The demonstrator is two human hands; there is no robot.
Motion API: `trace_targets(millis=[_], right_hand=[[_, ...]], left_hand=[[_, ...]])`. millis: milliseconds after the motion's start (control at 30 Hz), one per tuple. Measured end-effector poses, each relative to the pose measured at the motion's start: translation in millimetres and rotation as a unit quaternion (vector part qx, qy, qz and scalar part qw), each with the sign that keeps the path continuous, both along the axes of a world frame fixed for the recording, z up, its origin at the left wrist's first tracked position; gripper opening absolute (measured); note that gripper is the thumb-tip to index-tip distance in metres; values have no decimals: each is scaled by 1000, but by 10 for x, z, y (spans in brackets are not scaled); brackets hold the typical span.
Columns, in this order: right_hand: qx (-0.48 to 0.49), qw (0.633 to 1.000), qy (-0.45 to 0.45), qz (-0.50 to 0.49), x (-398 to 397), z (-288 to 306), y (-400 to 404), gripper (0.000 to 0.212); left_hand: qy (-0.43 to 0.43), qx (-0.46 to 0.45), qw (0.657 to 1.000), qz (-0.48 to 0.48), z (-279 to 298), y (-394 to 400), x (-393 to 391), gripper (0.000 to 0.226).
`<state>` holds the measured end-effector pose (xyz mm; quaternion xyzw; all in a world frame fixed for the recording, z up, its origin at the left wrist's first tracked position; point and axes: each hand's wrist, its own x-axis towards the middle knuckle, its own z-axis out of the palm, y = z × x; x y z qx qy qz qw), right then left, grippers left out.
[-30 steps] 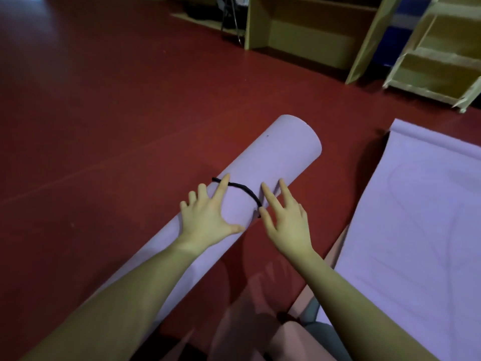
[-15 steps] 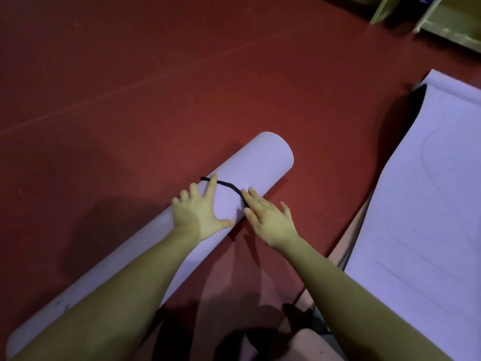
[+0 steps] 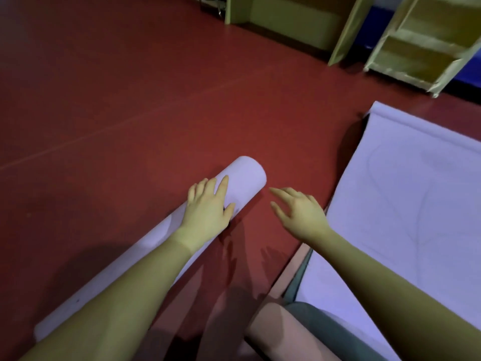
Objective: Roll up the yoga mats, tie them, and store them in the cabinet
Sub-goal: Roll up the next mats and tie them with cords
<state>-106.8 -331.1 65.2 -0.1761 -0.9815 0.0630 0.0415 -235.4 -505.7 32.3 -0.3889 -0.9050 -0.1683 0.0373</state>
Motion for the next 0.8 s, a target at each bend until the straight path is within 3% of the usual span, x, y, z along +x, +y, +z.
trace_targets(millis=[233,400,600,700,800], right_hand=[[51,994,63,-80,1074,930,135,43],[84,983,100,-130,1974,1309,212,42],[78,973,103,-192,2919,1244,431,41],[19,973,102,-204,3261,1009,600,38],[-32,972,105,-209,3550,687,716,43]], left_hand=[[64,62,989,-116,1133,477,752,52],[88,76,976,-183,1633,766,1550,51],[135,15,953,-270,1646,1231,2346,51],[159,-38,931,-325,1419,1507,2571,50],[130,-91,916,-369,1089,1797,2696,49]])
